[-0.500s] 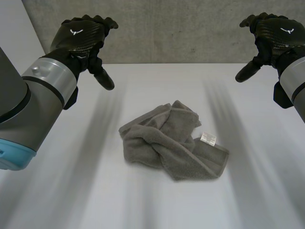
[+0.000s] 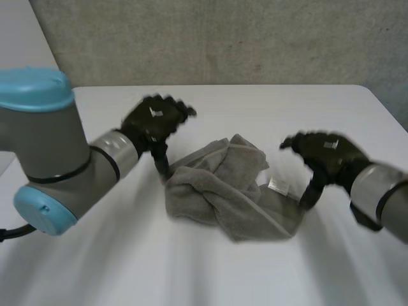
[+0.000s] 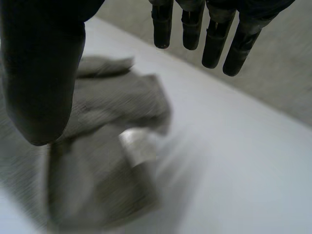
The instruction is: Fold the towel.
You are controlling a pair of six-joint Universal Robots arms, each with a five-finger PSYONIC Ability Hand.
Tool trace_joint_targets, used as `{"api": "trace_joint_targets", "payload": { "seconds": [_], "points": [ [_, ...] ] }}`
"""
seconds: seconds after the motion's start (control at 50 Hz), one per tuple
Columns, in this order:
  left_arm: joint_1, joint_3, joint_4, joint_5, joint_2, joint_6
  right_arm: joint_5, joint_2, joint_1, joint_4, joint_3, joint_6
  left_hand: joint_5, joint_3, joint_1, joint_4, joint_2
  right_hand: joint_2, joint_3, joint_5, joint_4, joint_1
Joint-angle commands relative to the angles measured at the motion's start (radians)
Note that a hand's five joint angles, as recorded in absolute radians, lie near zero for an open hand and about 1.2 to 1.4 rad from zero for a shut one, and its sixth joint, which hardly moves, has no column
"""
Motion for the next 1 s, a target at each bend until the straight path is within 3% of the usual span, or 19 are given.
{"api": "trace_joint_targets", "payload": {
  "seconds": [0.02, 0.18, 0.22, 0.26, 0.28, 0.3, 0.32, 0.34, 0.36, 0.54, 0.58, 0.6, 0.64, 0.66, 0.7, 0.74, 0.82, 0.92, 1.0],
  "points": [
    [0.007, -0.015, -0.089, 0.050, -0.114, 0.161, -0.025, 0.023, 0.006, -0.148, 0.186, 0.099, -0.193, -0.038, -0.053, -0.051, -0.048, -0.066, -0.057, -0.058, -0.073, -0.048],
    [0.004, -0.013, -0.116, 0.051, -0.164, 0.168, -0.019, 0.230, 0.023, -0.211, 0.192, 0.171, -0.126, 0.029, 0.014, 0.016, 0.019, -0.045, -0.035, -0.036, -0.051, -0.027],
    [0.001, -0.015, -0.117, 0.053, -0.174, 0.168, -0.016, 0.253, 0.032, -0.222, 0.180, 0.173, -0.052, 0.103, 0.088, 0.090, 0.093, 0.038, 0.047, 0.046, 0.031, 0.056],
    [-0.004, -0.016, -0.117, 0.053, -0.184, 0.167, -0.011, 0.287, 0.044, -0.243, 0.157, 0.174, 0.019, 0.173, 0.159, 0.160, 0.163, 0.362, 0.371, 0.370, 0.355, 0.380],
    [-0.009, -0.016, -0.119, 0.056, -0.193, 0.167, -0.011, 0.287, 0.044, -0.244, 0.157, 0.174, 0.141, 0.295, 0.281, 0.282, 0.285, 0.364, 0.373, 0.372, 0.357, 0.382],
    [-0.012, -0.015, -0.119, 0.062, -0.200, 0.165, -0.011, 0.293, 0.046, -0.251, 0.146, 0.179, 0.404, 0.558, 0.544, 0.545, 0.548, 0.640, 0.649, 0.648, 0.633, 0.658],
    [-0.012, -0.015, -0.119, 0.062, -0.200, 0.165, -0.011, 0.293, 0.046, -0.251, 0.146, 0.179, 0.406, 0.561, 0.546, 0.548, 0.551, 0.643, 0.652, 0.651, 0.636, 0.661],
    [-0.013, -0.004, -0.116, 0.065, -0.203, 0.164, -0.011, 0.293, 0.041, -0.259, 0.132, 0.182, 0.770, 0.924, 0.910, 0.911, 0.914, 0.919, 0.928, 0.927, 0.912, 0.937],
    [-0.013, 0.013, -0.113, 0.065, -0.201, 0.161, -0.011, 0.290, 0.041, -0.270, 0.111, 0.189, 0.979, 1.134, 1.119, 1.120, 1.124, 1.153, 1.162, 1.162, 1.147, 1.171],
    [0.007, 0.281, -0.042, 0.001, -0.148, 0.070, -0.020, 0.151, 0.043, -0.320, -0.167, 0.189, 0.981, 1.136, 1.121, 1.123, 1.126, 1.155, 1.165, 1.164, 1.149, 1.174],
    [0.034, 0.417, 0.072, -0.127, -0.128, -0.040, -0.020, 0.129, 0.039, -0.442, -0.298, 0.182, 0.981, 1.136, 1.121, 1.123, 1.126, 1.155, 1.165, 1.164, 1.149, 1.174],
    [0.034, 0.418, 0.073, -0.128, -0.128, -0.040, -0.020, 0.129, 0.039, -0.443, -0.299, 0.182, 0.981, 1.136, 1.121, 1.123, 1.126, 1.155, 1.165, 1.164, 1.149, 1.174],
    [0.069, 0.490, 0.217, -0.264, -0.096, -0.127, -0.010, 0.093, 0.039, -0.664, -0.343, 0.171, 0.981, 1.136, 1.121, 1.123, 1.126, 1.155, 1.165, 1.164, 1.149, 1.174],
    [0.070, 0.490, 0.217, -0.265, -0.095, -0.128, -0.010, 0.092, 0.039, -0.665, -0.343, 0.171, 0.981, 1.136, 1.121, 1.123, 1.126, 1.155, 1.165, 1.164, 1.149, 1.174],
    [0.077, 0.490, 0.288, -0.300, -0.071, -0.149, -0.023, 0.046, 0.049, -0.922, -0.318, 0.109, 0.981, 1.136, 1.121, 1.123, 1.126, 1.155, 1.165, 1.164, 1.149, 1.174],
    [0.080, 0.456, 0.405, -0.309, -0.030, -0.160, -0.022, 0.037, 0.049, -1.005, -0.296, 0.055, 0.981, 1.136, 1.121, 1.123, 1.126, 1.155, 1.165, 1.164, 1.149, 1.174],
    [0.077, 0.363, 0.469, -0.306, -0.002, -0.158, -0.040, 0.039, 0.055, -0.968, -0.288, -0.038, 0.981, 1.136, 1.121, 1.123, 1.126, 1.155, 1.165, 1.164, 1.149, 1.174],
    [0.068, 0.166, 0.467, -0.292, 0.049, -0.155, -0.117, 0.095, 0.114, -0.655, -0.293, -0.116, 0.981, 1.136, 1.121, 1.123, 1.126, 1.155, 1.165, 1.164, 1.149, 1.174],
    [0.060, -0.054, 0.452, -0.243, 0.092, -0.138, -0.135, 0.132, 0.130, -0.569, -0.274, -0.154, 0.981, 1.136, 1.121, 1.123, 1.126, 1.155, 1.165, 1.164, 1.149, 1.174]
  ]
}}
